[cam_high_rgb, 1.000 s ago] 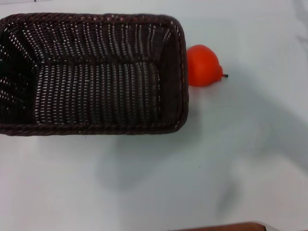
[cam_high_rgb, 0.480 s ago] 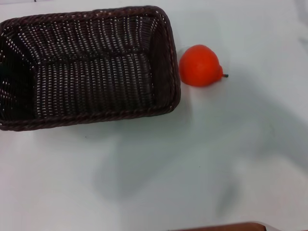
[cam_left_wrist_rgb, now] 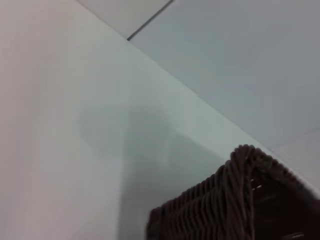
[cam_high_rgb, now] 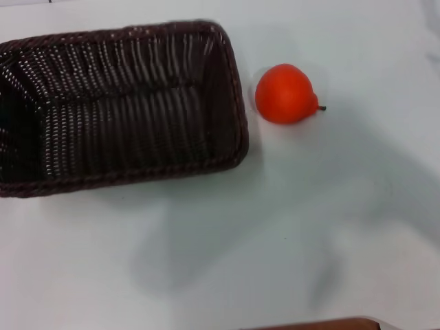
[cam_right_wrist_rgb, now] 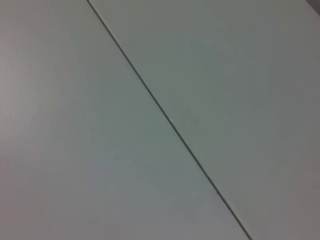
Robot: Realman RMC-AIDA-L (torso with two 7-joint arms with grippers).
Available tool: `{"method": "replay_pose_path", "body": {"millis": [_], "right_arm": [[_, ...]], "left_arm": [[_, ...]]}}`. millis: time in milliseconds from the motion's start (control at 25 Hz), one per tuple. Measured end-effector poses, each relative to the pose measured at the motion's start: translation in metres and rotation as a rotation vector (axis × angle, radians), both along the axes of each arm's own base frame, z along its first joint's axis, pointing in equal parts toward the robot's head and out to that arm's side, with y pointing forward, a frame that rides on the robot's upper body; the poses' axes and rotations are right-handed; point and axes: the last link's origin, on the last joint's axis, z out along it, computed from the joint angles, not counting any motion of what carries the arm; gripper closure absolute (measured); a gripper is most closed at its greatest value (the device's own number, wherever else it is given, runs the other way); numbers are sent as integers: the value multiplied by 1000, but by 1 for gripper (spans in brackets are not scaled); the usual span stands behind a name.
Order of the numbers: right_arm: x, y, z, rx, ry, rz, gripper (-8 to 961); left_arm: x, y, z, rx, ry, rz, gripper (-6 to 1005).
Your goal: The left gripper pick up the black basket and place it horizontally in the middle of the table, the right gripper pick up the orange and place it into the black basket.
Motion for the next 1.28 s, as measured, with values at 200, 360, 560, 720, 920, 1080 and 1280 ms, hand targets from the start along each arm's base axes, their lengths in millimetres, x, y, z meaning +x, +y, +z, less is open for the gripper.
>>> {"method": "replay_pose_path", "body": {"millis": [200,360,560,720,920,1080,1280], "right_arm": [[0,-1,0,-1,1,-1,37],[0,0,-1,-4,5,3,38],[-5,3,-2,-43,-6,44,40],[-18,12,-2,-143,-90,151,41],[-49,29,0,-402,-262,376,44],[-68,42,14,-656,-347,495,50],[-94,52,35,-987,-450,490,57]], "left_arm": [[-3,-3,-2,-13,-8,13,727],[-4,-3,-2,-14,-7,10,533],[-8,0,12,21,40,-20,425],[-8,3,34,129,87,-134,339],[13,-4,51,342,116,-466,316],[25,-19,51,577,140,-707,353],[21,-37,44,884,95,-860,399]]}}
